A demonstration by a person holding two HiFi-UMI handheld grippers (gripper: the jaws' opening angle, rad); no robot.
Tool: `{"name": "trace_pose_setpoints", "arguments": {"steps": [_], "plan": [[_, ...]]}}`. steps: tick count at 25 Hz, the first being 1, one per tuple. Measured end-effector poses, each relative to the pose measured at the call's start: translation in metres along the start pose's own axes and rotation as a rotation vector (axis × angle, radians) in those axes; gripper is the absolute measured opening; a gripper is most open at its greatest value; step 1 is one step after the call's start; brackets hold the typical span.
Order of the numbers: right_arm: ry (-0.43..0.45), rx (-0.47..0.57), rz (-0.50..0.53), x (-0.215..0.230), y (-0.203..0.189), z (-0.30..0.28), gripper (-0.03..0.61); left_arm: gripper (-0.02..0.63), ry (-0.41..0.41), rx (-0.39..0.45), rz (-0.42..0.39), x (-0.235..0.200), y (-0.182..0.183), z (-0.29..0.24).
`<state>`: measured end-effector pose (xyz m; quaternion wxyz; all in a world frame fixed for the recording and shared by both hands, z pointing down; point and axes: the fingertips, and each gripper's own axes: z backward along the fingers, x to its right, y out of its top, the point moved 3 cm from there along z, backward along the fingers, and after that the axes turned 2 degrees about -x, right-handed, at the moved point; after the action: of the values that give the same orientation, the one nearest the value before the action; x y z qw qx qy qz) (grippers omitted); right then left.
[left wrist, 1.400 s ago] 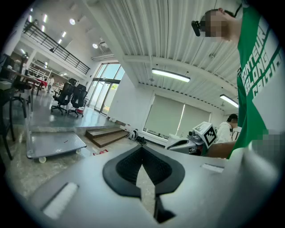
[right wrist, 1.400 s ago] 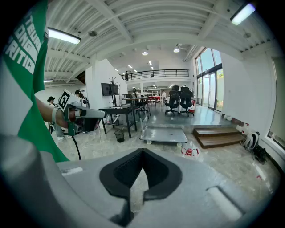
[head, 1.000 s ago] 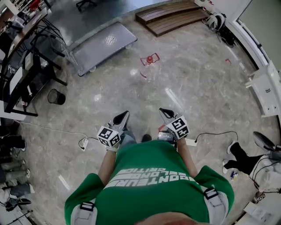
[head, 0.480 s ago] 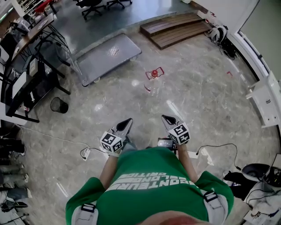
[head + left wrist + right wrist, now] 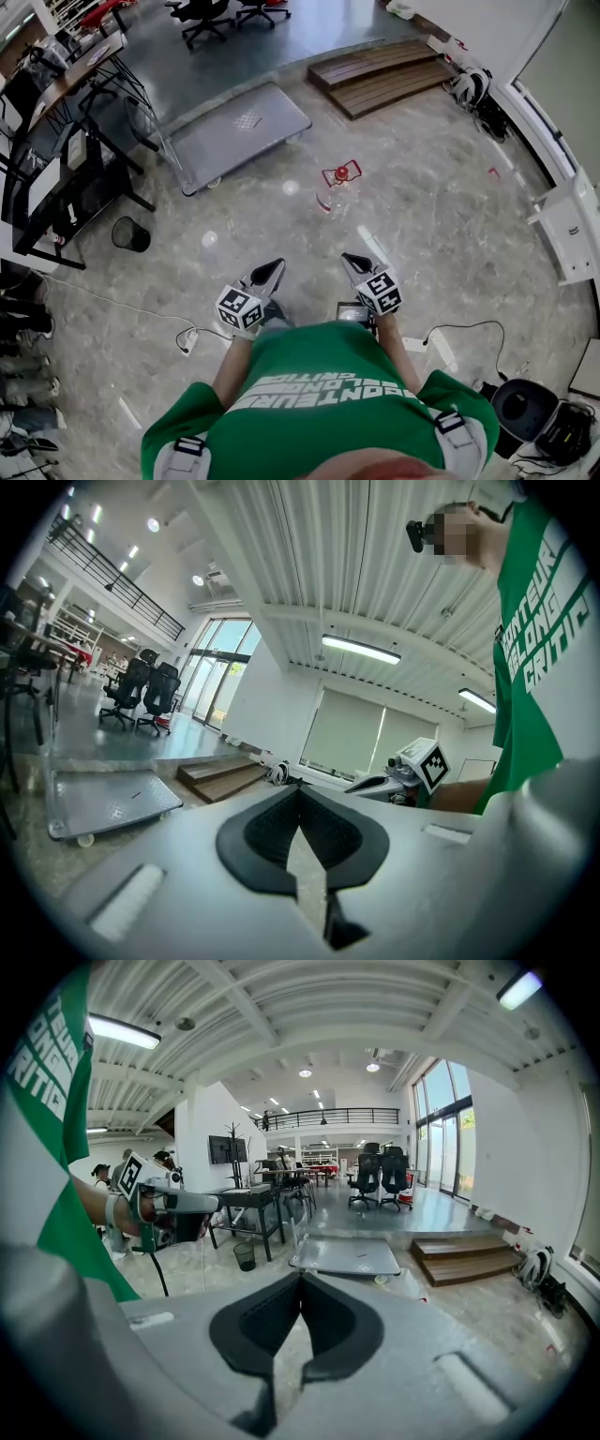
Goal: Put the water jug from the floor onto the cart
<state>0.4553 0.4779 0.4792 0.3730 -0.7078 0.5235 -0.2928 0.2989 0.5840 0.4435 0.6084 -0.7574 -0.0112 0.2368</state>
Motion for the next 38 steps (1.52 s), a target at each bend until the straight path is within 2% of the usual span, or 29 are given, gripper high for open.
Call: {"name": "trace_pose_setpoints", "arguments": {"steps": [27, 33, 38], "plan": [[0.06, -0.048, 0.089, -0.064, 0.07, -0.118, -0.008, 0.009, 0.025, 0.003, 0.081, -0.105, 0.008, 0.073], [0.078, -0.068, 0.126, -0.081, 0.073, -0.136, -0.008, 0.009, 0.037, 0.0, 0.087, -0.124, 0.006, 0.086], [0.091, -0.081, 0.114, -0.083, 0.078, -0.14, -0.008, 0.009, 0.032, 0.0, 0.104, -0.129, 0.007, 0.084]]}}
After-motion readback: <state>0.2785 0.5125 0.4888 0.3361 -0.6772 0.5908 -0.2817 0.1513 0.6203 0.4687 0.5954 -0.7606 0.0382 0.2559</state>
